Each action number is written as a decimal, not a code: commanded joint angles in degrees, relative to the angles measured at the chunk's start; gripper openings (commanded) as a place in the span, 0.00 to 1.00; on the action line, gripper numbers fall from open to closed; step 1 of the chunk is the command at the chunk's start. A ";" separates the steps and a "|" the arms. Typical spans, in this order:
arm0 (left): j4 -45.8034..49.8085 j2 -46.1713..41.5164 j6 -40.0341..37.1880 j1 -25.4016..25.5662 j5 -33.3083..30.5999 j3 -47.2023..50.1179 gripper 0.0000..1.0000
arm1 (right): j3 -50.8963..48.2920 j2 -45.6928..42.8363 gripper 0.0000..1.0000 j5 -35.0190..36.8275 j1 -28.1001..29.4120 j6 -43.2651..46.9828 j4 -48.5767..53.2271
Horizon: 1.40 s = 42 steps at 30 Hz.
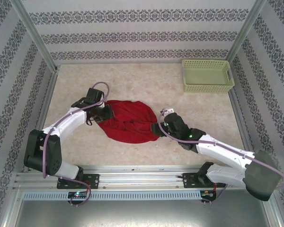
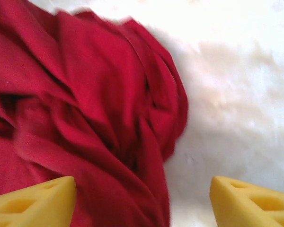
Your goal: Fold the inside-out t-shirt
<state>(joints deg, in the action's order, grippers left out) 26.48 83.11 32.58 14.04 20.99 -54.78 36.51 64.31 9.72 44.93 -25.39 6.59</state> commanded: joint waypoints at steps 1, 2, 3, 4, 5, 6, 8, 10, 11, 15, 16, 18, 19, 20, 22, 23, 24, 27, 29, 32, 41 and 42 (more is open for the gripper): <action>-0.21 -2.94 -1.03 0.27 0.15 -1.83 0.00 | 7.57 6.19 0.76 2.93 2.66 3.35 2.96; -0.33 -3.44 -0.84 0.41 0.46 -1.89 0.00 | 9.65 9.02 0.77 4.10 3.87 3.85 3.47; -0.39 -3.86 -0.78 0.48 0.80 -1.98 0.00 | 12.00 11.77 0.80 6.03 5.21 4.46 4.68; -0.38 -4.28 -0.53 0.73 1.02 -2.15 0.00 | 14.44 14.63 0.82 7.95 6.29 4.91 6.19; -0.32 -4.65 -0.43 1.01 1.13 -2.34 0.00 | 16.50 16.86 0.82 8.63 6.94 4.95 7.45; -0.18 -5.15 -0.32 1.22 1.29 -2.35 0.00 | 18.42 19.36 0.83 8.38 7.47 5.17 8.21; 0.06 -5.89 -0.21 1.60 1.33 -2.54 0.00 | 20.88 23.16 0.81 7.84 7.99 4.48 8.70; 0.58 -6.43 -0.15 1.72 1.33 -2.69 0.00 | 22.65 26.93 0.76 7.26 8.06 3.55 8.83; 0.68 -6.63 -0.15 1.76 1.29 -2.82 0.00 | 23.18 28.17 0.75 7.24 8.11 3.37 8.70; 1.60 -7.36 -0.17 1.81 0.71 -3.32 0.00 | 26.64 33.33 0.67 10.02 7.81 1.35 12.41; 2.00 -7.63 -0.15 1.72 0.03 -3.62 0.00 | 27.61 34.27 0.62 10.91 7.75 1.05 13.97; 3.61 -7.79 -0.06 1.74 -2.03 -4.46 0.00 | 27.90 34.52 0.50 11.45 7.39 0.87 14.96; 4.34 -7.77 -0.21 1.74 -3.00 -5.05 0.00 | 27.33 33.88 0.40 10.98 7.20 1.00 14.57; 4.93 -7.57 -0.40 1.62 -3.72 -5.56 0.00 | 26.70 32.91 0.30 10.87 7.11 1.06 14.27; 6.47 -6.80 -0.50 1.06 -6.10 -6.86 0.00 | 24.61 28.92 0.09 10.59 7.02 1.73 13.14; 7.05 -6.27 -0.50 0.54 -6.90 -7.39 0.00 | 23.35 26.77 0.04 9.96 7.02 2.35 12.28; 7.73 -5.37 -0.50 -0.35 -8.01 -8.06 0.00 | 22.04 24.02 0.00 8.89 7.07 3.03 11.28; 9.22 -2.33 -0.17 -3.64 -10.55 -9.73 0.00 | 16.43 13.26 0.00 2.45 6.85 5.20 6.70; 10.18 -0.04 0.03 -5.62 -12.74 -11.16 0.00 | 11.39 5.07 0.00 -1.69 6.01 4.59 3.17; 10.67 3.75 0.03 -7.95 -15.28 -12.85 0.00 | 3.74 -4.91 0.00 -9.15 1.36 0.23 -1.01; 16.29 11.32 -7.02 -0.51 -13.61 -19.07 0.33 | -15.22 -13.23 0.00 -14.54 -4.90 -10.64 -14.88; 16.78 9.66 -7.52 2.00 -14.84 -18.62 0.40 | -15.74 -12.36 0.00 -14.48 -4.85 -11.27 -15.89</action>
<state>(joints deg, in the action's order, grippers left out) 38.28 95.94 28.82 10.33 9.23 -71.53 22.06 51.13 -2.96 40.32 -32.32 -2.66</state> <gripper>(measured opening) 0.341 0.049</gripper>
